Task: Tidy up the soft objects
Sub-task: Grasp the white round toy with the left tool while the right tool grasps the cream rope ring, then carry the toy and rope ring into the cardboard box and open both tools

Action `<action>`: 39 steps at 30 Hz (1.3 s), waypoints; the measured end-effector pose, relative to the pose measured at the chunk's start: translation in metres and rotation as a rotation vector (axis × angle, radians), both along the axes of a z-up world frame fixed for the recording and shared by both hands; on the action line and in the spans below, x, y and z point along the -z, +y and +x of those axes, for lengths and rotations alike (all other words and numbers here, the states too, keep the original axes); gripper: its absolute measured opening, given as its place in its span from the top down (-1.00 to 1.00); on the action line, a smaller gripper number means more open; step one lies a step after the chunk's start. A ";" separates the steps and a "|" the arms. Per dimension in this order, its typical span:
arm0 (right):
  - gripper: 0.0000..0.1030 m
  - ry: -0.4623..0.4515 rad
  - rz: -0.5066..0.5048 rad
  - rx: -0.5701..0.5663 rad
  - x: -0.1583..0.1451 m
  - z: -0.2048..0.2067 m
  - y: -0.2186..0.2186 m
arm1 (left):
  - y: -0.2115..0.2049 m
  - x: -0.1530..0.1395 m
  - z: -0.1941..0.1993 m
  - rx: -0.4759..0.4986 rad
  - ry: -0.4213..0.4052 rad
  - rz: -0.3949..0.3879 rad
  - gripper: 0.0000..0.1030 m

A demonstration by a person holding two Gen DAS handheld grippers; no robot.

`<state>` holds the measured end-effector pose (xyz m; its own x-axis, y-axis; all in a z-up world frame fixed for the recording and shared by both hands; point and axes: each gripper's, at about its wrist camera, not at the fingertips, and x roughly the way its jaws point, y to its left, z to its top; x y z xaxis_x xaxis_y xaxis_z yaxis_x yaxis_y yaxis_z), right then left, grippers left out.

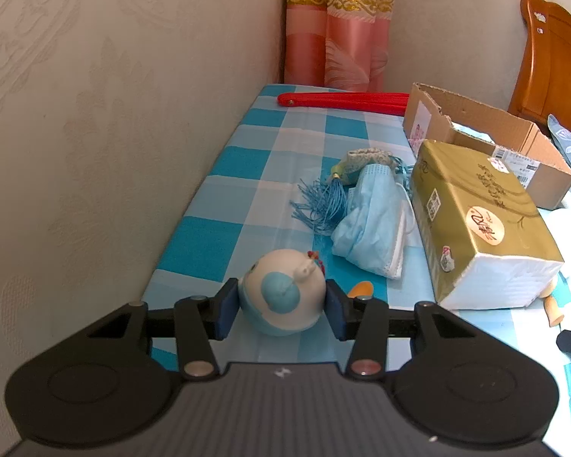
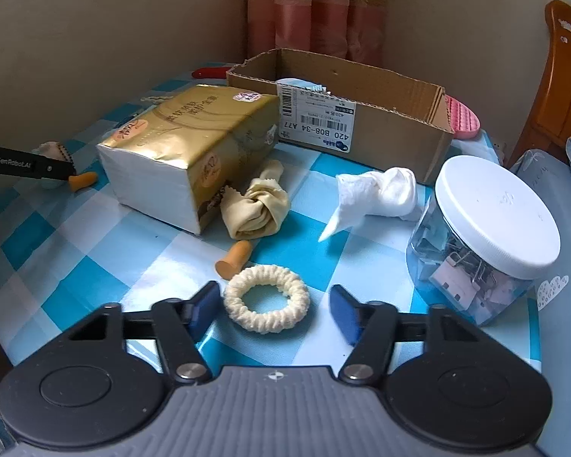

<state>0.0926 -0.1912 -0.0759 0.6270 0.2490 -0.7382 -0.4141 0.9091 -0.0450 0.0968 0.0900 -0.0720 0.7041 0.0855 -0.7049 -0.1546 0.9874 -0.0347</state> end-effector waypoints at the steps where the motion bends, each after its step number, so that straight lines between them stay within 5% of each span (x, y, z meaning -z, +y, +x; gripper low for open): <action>1: -0.11 0.000 0.000 0.000 -0.001 -0.001 0.000 | 0.000 0.000 0.000 0.000 0.000 -0.002 0.11; 5: 0.06 0.008 0.001 0.005 -0.002 -0.002 0.001 | 0.000 -0.001 -0.001 0.009 -0.002 0.001 0.12; 14: 0.07 0.007 0.004 0.005 -0.010 -0.008 0.000 | -0.005 -0.013 -0.011 0.040 -0.006 0.017 0.13; 27: 0.07 -0.023 0.021 -0.021 -0.043 -0.010 -0.013 | -0.037 -0.050 -0.032 0.216 -0.041 0.016 0.13; 39: 0.07 -0.117 -0.031 -0.034 -0.091 0.052 -0.019 | -0.060 -0.057 -0.042 0.322 -0.040 0.014 0.13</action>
